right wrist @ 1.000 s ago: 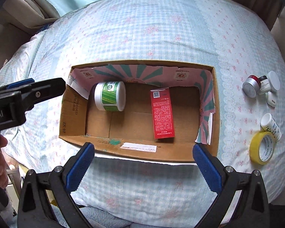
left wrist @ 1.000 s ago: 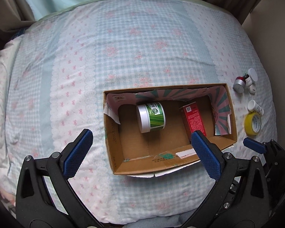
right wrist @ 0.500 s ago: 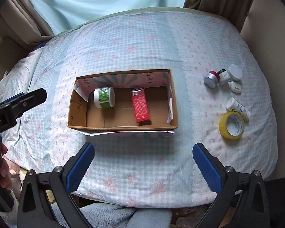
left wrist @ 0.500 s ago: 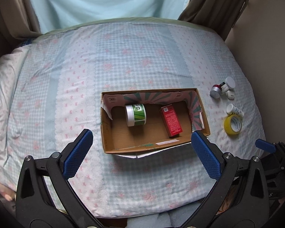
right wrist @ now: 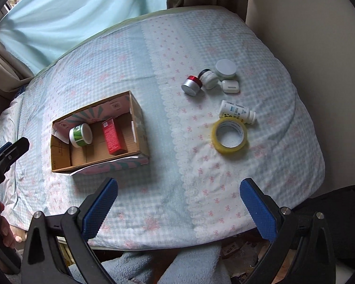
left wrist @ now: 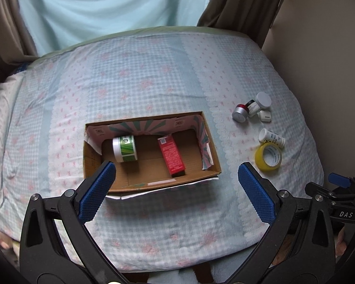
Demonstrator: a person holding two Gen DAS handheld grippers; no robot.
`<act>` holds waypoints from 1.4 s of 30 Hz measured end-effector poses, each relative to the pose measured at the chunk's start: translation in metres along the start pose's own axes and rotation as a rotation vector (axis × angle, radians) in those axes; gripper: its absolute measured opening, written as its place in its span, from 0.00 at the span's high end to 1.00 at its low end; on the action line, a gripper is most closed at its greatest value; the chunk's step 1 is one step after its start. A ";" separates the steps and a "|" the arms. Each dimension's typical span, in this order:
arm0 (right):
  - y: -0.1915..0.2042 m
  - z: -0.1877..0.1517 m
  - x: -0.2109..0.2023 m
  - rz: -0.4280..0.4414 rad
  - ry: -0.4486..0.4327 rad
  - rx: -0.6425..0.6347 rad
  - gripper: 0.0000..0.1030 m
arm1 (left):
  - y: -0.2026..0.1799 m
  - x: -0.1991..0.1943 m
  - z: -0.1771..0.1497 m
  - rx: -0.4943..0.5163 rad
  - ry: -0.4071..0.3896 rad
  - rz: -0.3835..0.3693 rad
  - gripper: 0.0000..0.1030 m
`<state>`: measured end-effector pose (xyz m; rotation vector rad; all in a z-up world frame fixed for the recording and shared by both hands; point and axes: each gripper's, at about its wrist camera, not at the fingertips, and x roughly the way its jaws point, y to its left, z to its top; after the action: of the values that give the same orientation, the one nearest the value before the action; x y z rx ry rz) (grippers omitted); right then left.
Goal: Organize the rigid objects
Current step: 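Move both tools toward the remaining items on the bed, then grasp the red-lidded silver jar with the left tool while the right tool grasps the yellow tape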
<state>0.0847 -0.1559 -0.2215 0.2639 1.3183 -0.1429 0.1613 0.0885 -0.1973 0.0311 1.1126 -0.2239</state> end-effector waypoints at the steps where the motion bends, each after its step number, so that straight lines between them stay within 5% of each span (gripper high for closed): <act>1: -0.013 0.002 0.005 0.010 0.004 0.001 0.00 | -0.012 0.003 0.002 0.002 -0.001 0.012 0.00; 12: -0.117 0.018 0.072 -0.001 0.046 -0.096 0.00 | -0.124 0.069 0.028 0.044 0.098 0.122 0.00; 17: -0.137 0.022 0.103 0.018 0.084 -0.141 0.00 | -0.157 0.105 0.045 0.126 0.136 0.107 0.00; 28: -0.144 0.020 0.148 -0.007 0.045 -0.155 0.00 | -0.223 0.213 0.091 0.400 0.219 0.071 0.00; 42: -0.115 0.029 0.226 -0.088 0.051 -0.049 0.00 | -0.255 0.351 0.108 0.598 0.367 0.034 0.00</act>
<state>0.1389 -0.2643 -0.4459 0.1693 1.3832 -0.1791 0.3553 -0.2323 -0.4402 0.6444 1.3730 -0.5301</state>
